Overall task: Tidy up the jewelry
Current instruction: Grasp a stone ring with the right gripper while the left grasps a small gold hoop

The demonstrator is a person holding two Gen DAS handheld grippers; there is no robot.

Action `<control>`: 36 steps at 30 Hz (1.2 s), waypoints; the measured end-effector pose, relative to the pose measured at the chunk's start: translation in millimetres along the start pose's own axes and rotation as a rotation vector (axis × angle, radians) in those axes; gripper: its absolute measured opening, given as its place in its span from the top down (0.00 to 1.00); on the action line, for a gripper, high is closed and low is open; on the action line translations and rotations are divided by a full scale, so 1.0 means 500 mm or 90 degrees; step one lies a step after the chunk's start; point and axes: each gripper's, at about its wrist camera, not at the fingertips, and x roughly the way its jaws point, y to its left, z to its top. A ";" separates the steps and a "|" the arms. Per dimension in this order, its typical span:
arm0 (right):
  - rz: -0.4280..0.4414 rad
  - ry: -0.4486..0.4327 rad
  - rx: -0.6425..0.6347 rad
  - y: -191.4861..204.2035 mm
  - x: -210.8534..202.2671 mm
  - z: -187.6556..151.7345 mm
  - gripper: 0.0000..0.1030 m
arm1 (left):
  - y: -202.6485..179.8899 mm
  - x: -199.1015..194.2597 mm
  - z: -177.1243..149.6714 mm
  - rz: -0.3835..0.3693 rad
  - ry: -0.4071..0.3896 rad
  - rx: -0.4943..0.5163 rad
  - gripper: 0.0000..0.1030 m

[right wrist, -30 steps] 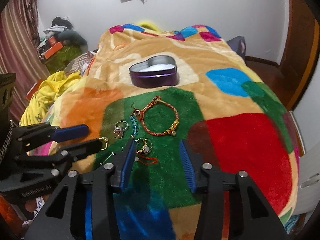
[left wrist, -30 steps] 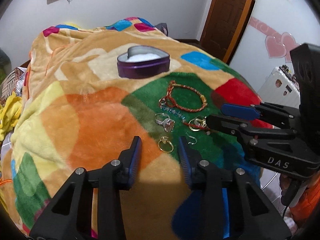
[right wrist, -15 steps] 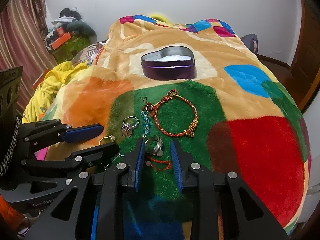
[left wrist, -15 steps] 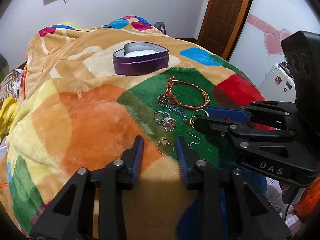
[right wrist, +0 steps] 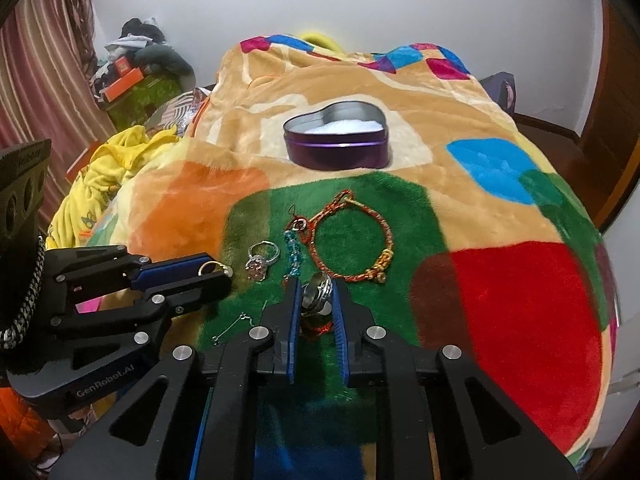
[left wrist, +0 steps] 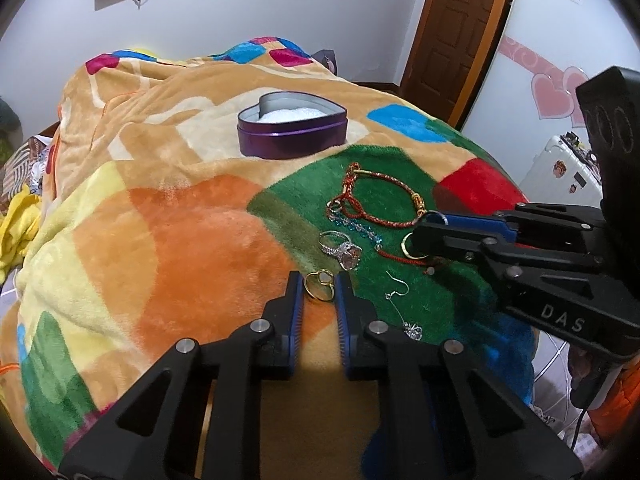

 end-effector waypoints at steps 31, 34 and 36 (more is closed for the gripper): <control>-0.062 0.047 0.067 -0.076 -0.025 -0.039 0.76 | 0.010 -0.052 -0.017 0.006 0.010 -0.008 0.83; -0.063 0.042 0.063 -0.076 -0.024 -0.042 0.76 | 0.015 -0.040 -0.022 0.009 0.023 -0.013 0.76; -0.067 0.040 0.056 -0.074 -0.021 -0.042 0.76 | 0.017 -0.034 -0.021 0.004 0.024 -0.019 0.76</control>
